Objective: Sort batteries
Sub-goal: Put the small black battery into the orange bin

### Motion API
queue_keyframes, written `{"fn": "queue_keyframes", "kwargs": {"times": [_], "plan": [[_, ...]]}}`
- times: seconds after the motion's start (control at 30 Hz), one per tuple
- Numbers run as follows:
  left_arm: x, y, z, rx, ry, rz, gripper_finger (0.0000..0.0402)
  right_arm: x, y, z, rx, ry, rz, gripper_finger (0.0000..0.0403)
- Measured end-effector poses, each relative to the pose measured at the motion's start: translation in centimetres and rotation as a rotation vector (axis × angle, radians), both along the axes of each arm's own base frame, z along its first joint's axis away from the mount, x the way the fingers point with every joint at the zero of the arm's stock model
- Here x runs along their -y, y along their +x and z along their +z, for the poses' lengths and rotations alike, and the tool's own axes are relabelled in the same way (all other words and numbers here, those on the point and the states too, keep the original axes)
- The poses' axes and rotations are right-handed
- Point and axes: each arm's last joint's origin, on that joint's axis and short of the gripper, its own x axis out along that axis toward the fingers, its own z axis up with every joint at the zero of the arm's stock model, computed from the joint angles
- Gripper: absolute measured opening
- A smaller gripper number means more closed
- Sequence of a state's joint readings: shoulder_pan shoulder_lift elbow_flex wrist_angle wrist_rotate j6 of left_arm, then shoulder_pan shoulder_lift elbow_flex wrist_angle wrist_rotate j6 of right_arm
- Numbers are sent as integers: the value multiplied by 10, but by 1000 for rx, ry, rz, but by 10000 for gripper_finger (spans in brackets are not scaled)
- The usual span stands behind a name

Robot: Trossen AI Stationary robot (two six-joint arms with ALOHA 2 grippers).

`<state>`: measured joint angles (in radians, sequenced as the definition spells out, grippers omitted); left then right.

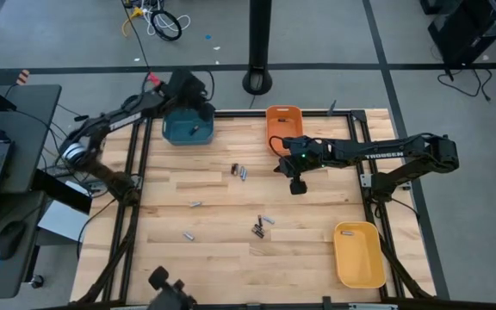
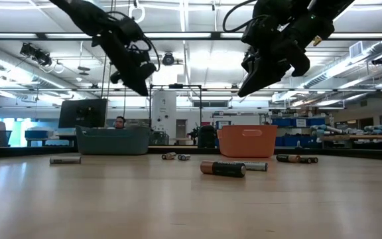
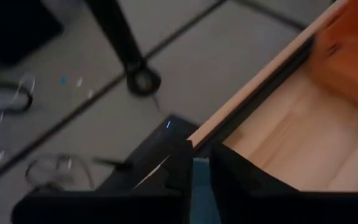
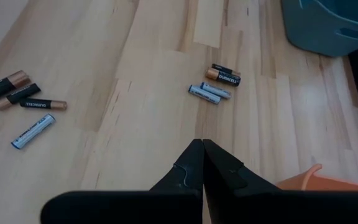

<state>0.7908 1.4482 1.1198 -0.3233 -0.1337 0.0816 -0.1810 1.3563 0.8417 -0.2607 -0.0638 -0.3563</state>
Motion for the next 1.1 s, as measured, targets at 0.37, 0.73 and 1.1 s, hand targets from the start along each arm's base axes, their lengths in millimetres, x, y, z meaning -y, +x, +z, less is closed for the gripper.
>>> {"fn": "queue_keyframes", "kwargs": {"times": [0.37,0.73,1.1], "plan": [[80,-3,-31,186,173,-218,35,0,0,0,12,60,-62,11],[134,1,-67,376,269,-412,35,-1,-4,-8,-10,233,-232,21],[150,1,-76,410,274,-468,35,-25,-18,-28,-171,319,-445,74]]}}
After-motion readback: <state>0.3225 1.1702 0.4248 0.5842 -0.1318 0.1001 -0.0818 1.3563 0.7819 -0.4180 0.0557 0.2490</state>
